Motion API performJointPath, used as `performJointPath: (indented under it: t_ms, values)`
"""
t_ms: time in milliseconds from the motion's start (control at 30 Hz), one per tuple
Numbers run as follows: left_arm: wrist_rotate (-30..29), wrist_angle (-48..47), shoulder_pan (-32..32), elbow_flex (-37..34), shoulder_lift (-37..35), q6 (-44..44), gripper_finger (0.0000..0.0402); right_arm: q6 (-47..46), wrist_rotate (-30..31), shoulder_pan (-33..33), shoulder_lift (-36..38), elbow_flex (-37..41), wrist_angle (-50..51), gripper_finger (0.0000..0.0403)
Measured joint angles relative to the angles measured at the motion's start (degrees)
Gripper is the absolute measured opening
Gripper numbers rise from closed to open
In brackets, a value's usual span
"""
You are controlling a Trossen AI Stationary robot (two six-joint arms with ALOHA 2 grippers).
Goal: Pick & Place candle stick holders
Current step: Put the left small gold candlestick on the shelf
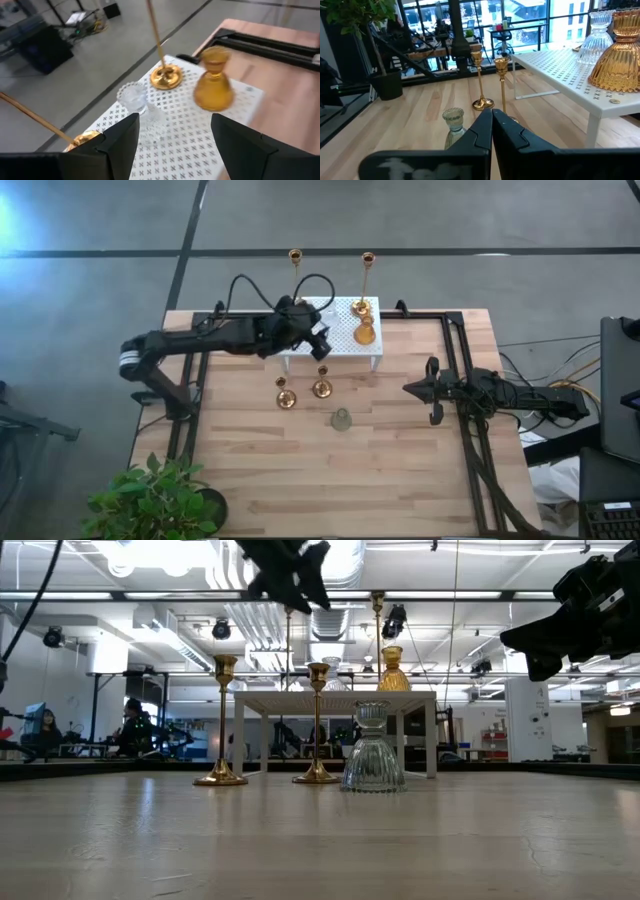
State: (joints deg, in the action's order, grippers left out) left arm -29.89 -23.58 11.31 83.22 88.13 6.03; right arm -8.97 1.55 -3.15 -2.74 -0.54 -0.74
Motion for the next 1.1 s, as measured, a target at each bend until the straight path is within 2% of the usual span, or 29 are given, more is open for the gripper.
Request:
performJointPath:
  t_ms: [200,467,600,900,1100]
  values:
    - [1.25,-5.38,-2.93,0.00,-7.08,-2.99,0.0252,0.00,-0.03,0.01,0.02,0.00,0.00,0.0008]
    - [4.96,-15.96,-3.69,-0.02,-17.98,-4.49,0.0252,0.00,-0.03,0.01,0.02,0.00,0.01,0.0008]
    - [4.90,-17.01,-3.69,-0.02,-22.54,-4.12,0.0252,0.00,0.02,-0.01,0.00,0.00,-0.01,0.0008]
    - [4.35,-18.15,-3.70,-0.07,-26.53,0.62,0.0252,0.00,0.01,0.01,0.00,0.00,-0.01,0.0008]
    - [4.32,-25.62,-3.72,-0.11,-28.20,4.92,0.0252,0.00,0.01,0.01,-0.01,0.00,0.01,0.0008]
